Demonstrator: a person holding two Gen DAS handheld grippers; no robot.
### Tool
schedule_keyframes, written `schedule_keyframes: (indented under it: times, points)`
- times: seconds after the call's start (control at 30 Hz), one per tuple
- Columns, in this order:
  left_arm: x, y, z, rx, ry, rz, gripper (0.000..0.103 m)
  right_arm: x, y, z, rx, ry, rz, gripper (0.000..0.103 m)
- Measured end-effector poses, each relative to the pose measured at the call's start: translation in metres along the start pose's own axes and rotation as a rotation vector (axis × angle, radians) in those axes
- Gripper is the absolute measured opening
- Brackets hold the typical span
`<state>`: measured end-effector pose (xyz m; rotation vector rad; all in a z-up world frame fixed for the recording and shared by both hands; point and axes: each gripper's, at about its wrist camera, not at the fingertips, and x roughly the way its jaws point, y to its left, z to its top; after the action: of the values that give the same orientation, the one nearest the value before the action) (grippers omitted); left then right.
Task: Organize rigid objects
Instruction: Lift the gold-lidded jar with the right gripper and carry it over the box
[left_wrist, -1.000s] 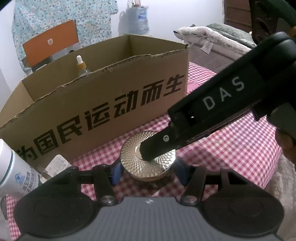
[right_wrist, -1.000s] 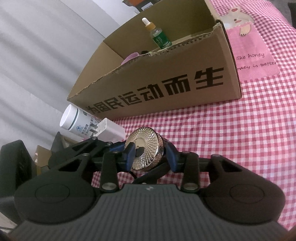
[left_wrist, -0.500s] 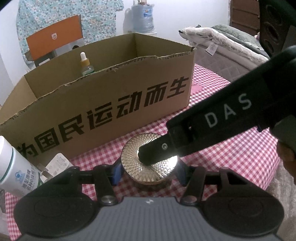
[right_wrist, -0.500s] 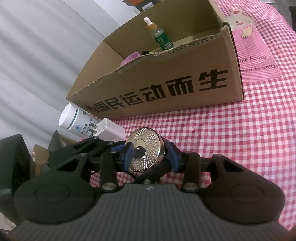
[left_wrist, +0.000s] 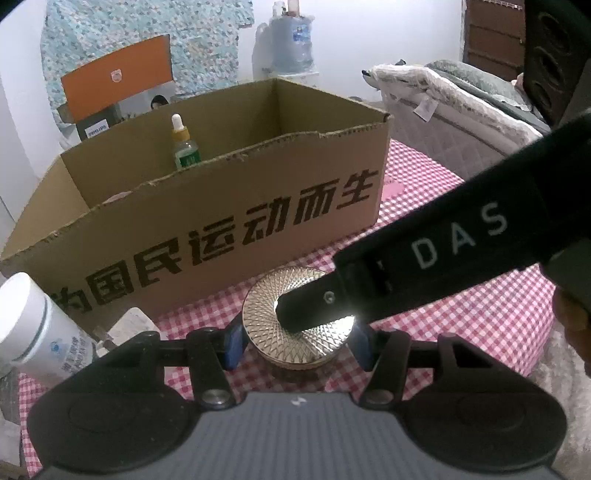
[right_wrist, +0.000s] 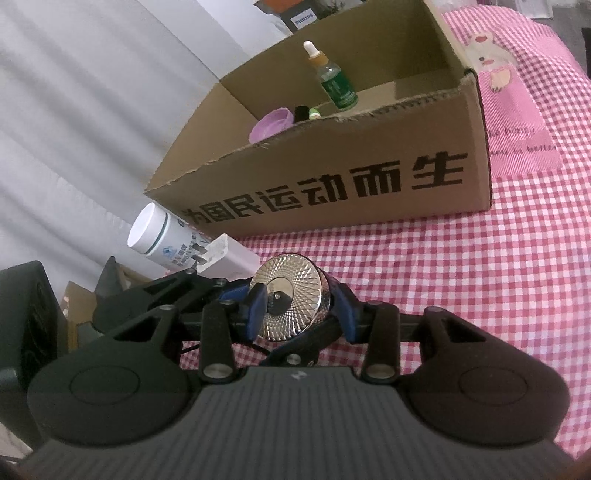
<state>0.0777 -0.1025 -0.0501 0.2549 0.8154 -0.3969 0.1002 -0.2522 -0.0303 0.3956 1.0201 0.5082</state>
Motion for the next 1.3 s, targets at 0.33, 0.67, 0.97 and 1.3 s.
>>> schedule_keyframes:
  times: [0.33, 0.67, 0.97, 1.3]
  points:
    - [-0.021, 0.002, 0.004, -0.015, -0.035, 0.018, 0.057, -0.013, 0.017, 0.003, -0.038, -0.026, 0.005, 0.039]
    - [-0.049, 0.007, 0.014, -0.032, -0.094, 0.053, 0.057, -0.031, 0.039, 0.011, -0.091, -0.072, 0.024, 0.040]
    - [-0.070, 0.013, 0.021, -0.050, -0.143, 0.093, 0.057, -0.040, 0.062, 0.020, -0.147, -0.108, 0.042, 0.040]
    - [-0.085, 0.022, 0.029, -0.062, -0.191, 0.117, 0.057, -0.047, 0.083, 0.027, -0.200, -0.139, 0.047, 0.040]
